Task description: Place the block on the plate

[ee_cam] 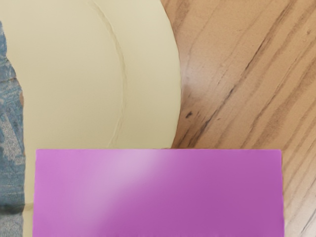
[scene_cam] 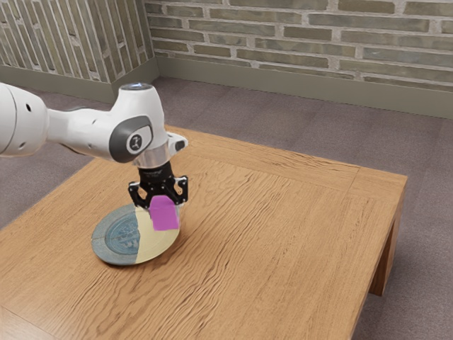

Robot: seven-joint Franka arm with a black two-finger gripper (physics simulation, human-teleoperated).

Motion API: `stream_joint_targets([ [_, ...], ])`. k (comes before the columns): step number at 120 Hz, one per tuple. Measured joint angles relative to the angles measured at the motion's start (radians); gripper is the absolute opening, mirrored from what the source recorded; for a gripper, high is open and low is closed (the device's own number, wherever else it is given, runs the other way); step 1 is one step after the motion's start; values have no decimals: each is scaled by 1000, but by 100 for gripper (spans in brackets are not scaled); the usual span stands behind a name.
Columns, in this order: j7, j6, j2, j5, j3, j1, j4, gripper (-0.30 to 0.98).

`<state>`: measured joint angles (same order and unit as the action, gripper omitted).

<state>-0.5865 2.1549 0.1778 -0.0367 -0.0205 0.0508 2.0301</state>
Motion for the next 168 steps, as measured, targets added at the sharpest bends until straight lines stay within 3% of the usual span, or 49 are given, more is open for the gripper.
stream_joint_targets([
  [29, -4, -1, 24, -1, 3, -88, 24, 41],
  [76, -1, 31, 80, -35, 5, -130, 29, 44],
  [113, 28, 36, 61, -61, 5, -139, 29, 62],
  [144, 52, 12, -4, -54, 17, -130, 17, 67],
  [168, 151, -56, -13, -48, 31, -127, -84, 68],
])
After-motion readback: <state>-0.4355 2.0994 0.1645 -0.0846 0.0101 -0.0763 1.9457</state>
